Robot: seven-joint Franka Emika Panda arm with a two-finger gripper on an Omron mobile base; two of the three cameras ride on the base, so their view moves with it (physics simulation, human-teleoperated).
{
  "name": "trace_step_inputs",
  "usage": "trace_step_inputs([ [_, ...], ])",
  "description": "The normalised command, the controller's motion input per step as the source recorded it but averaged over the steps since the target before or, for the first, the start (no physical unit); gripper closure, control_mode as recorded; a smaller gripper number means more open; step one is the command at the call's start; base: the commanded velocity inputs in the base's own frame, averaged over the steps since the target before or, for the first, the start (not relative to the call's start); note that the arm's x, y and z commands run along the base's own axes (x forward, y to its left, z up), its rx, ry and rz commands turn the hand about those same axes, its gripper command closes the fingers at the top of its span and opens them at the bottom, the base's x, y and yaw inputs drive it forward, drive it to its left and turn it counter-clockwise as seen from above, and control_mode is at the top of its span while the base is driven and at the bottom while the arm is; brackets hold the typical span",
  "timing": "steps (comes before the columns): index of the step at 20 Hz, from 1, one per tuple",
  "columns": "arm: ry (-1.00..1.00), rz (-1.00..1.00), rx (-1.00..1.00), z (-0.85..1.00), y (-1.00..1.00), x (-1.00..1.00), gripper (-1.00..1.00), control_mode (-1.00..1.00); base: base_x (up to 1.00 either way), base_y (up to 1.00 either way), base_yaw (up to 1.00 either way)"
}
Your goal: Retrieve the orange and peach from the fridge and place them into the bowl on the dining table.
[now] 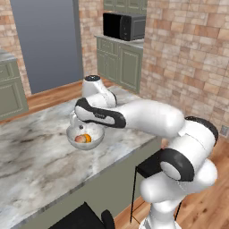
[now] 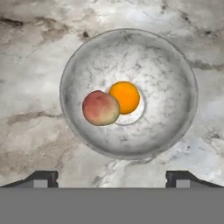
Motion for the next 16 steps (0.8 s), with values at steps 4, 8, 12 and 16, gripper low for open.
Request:
trace_step_inputs([
  [4, -0.05, -0.15, 0.04, 1.00, -0.81, -1.00, -1.00, -1.00, 0.00, 0.00, 0.00],
  [8, -0.13, -0.15, 0.08, 0.91, -1.00, -1.00, -1.00, -1.00, 0.00, 0.00, 0.00],
  [12, -0.17, -0.13, 0.12, 0.59, -0.98, -1.00, -1.00, -1.00, 0.00, 0.00, 0.00],
  [16, -0.24, -0.07, 0.11, 0.35, -0.69, -1.00, -1.00, -1.00, 0.00, 0.00, 0.00],
])
